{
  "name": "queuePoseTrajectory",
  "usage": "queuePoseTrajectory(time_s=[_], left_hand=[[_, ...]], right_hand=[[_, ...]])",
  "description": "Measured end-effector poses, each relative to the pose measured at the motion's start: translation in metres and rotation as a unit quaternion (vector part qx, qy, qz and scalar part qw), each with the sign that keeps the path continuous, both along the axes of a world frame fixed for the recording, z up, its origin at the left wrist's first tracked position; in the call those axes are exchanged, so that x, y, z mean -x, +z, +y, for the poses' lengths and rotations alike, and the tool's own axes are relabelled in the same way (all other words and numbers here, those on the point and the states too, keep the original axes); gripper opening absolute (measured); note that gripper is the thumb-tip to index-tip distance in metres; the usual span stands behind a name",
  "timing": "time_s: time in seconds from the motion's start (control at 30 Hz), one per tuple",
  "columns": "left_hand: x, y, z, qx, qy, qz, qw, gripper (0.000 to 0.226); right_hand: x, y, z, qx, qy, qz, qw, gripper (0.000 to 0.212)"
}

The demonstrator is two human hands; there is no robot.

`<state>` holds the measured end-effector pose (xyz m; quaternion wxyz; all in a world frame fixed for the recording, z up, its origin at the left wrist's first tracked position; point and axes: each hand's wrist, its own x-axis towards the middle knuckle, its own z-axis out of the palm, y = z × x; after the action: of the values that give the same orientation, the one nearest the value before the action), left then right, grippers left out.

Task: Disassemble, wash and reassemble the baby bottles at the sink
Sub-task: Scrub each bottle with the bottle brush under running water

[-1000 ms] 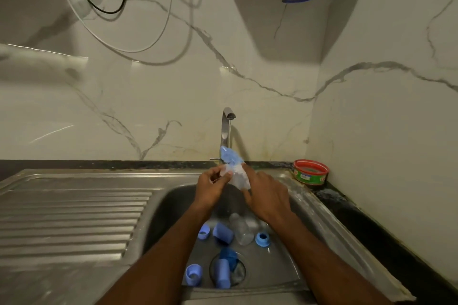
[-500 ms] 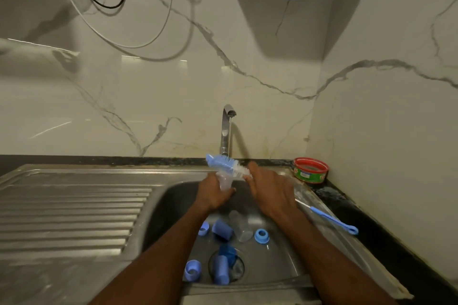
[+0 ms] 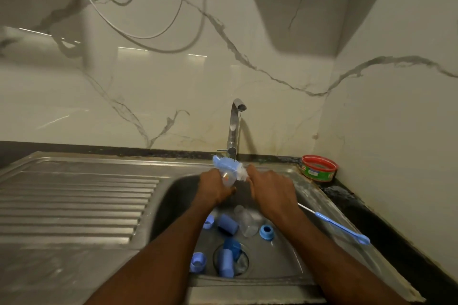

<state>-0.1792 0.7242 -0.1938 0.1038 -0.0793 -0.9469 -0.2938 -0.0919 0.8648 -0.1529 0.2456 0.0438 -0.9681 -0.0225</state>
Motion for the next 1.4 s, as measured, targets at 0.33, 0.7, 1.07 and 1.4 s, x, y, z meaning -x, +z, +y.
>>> queuePoseTrajectory(time_s=[0.33, 0.7, 1.07, 1.4], left_hand=[[0.001, 0.002, -0.005, 0.004, 0.026, 0.024, 0.999, 0.032], [0.004, 0.012, 0.004, 0.079, -0.006, -0.009, 0.997, 0.052], [-0.010, 0.000, 0.003, -0.081, -0.140, 0.133, 0.978, 0.056], [0.003, -0.006, 0.001, -0.234, 0.009, 0.122, 0.965, 0.040]], right_hand=[[0.001, 0.006, -0.019, -0.013, -0.047, 0.013, 0.999, 0.030], [0.005, 0.002, -0.016, 0.033, -0.066, 0.016, 0.997, 0.026], [0.031, 0.006, 0.009, 0.256, -0.094, -0.035, 0.962, 0.050], [0.015, 0.013, 0.005, 0.626, 0.003, -0.228, 0.746, 0.028]])
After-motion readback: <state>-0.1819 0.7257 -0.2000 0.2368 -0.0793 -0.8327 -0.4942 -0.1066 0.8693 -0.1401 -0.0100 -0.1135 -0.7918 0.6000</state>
